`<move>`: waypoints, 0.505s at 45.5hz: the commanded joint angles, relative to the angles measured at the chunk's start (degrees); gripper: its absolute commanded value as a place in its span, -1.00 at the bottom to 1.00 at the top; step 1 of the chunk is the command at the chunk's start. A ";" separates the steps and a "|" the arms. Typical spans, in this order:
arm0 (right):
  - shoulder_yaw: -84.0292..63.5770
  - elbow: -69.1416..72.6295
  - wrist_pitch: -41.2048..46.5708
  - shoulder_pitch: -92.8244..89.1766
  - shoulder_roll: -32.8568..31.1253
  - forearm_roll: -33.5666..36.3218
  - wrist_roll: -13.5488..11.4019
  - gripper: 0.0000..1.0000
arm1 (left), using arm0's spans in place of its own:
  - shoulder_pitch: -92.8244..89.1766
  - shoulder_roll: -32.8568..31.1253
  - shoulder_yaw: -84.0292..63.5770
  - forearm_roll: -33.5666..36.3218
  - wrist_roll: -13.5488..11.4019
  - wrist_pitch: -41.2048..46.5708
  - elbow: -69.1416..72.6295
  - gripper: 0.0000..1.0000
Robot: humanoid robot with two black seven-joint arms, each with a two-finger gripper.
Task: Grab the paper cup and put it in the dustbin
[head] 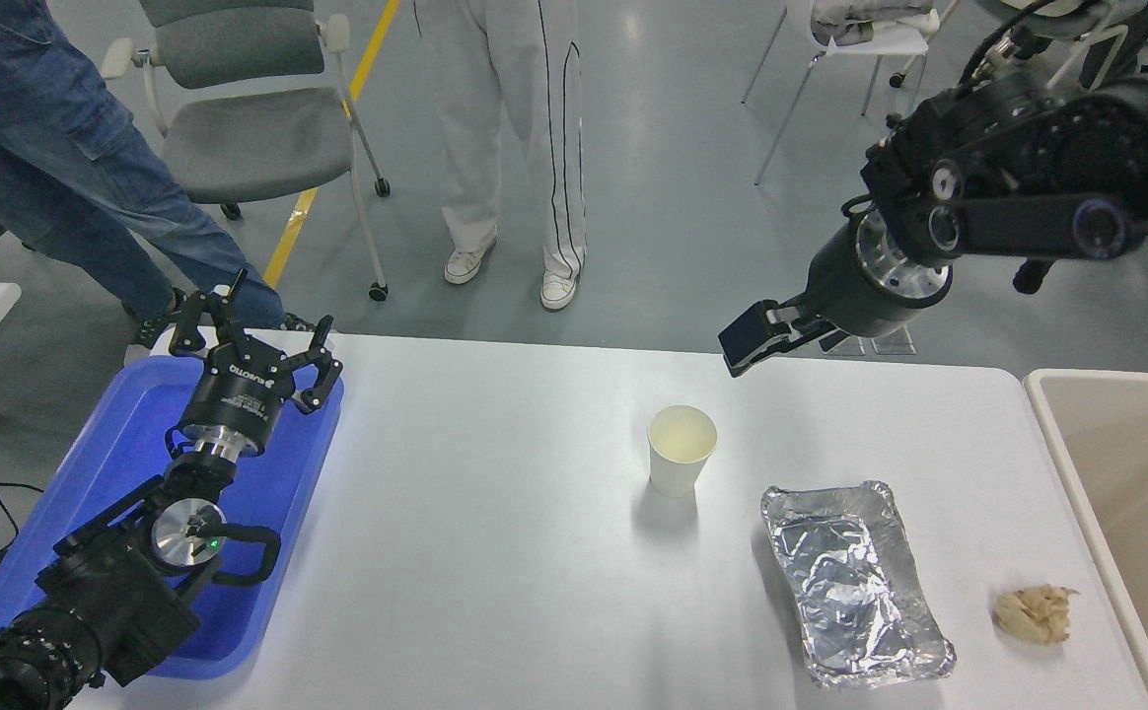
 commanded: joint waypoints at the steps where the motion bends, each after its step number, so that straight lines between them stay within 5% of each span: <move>1: 0.27 -5.93 -3.26 -7.57 1.74 0.07 -0.04 1.00 | 0.00 0.00 0.01 0.00 -0.06 -0.01 -0.01 1.00; 23: 4.04 -21.22 -3.17 -24.97 6.66 0.07 -2.14 1.00 | 0.00 0.00 0.01 0.00 0.03 -0.01 -0.01 1.00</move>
